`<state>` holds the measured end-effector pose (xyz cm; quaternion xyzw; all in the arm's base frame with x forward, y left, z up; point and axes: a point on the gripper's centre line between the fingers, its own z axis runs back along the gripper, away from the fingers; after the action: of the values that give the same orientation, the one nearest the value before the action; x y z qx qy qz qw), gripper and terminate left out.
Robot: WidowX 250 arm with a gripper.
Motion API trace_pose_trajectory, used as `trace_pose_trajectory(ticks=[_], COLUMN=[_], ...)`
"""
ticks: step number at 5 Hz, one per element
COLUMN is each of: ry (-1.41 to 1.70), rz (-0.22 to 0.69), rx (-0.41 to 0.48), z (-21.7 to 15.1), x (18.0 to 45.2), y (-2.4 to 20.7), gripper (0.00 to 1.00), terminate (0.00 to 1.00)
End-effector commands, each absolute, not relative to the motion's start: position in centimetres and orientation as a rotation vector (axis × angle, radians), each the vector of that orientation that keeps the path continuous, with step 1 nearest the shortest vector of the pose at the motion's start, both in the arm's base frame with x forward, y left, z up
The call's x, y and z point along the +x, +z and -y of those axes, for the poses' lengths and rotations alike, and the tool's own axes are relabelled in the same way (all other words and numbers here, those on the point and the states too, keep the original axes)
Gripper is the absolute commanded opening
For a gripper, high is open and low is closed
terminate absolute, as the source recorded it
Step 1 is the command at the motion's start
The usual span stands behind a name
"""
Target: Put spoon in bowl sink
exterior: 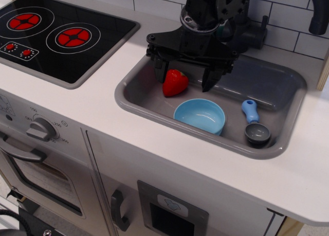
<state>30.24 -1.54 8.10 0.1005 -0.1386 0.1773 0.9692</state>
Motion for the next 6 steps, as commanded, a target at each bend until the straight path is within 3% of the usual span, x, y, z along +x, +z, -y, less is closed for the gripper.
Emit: trace_pose_trajectory(ticks=[1,4,6], ry=[0.358,0.312,0.313], rz=[0.280,0.335,0.251], rx=[0.203,0.073,0.030], z=[1.5,6.7,9.5], x=[30.2,35.9,37.8], y=[8.1,7.1,3.9], gripper=[1.00,1.00,1.00], terminate=[0.00,0.00,0.00])
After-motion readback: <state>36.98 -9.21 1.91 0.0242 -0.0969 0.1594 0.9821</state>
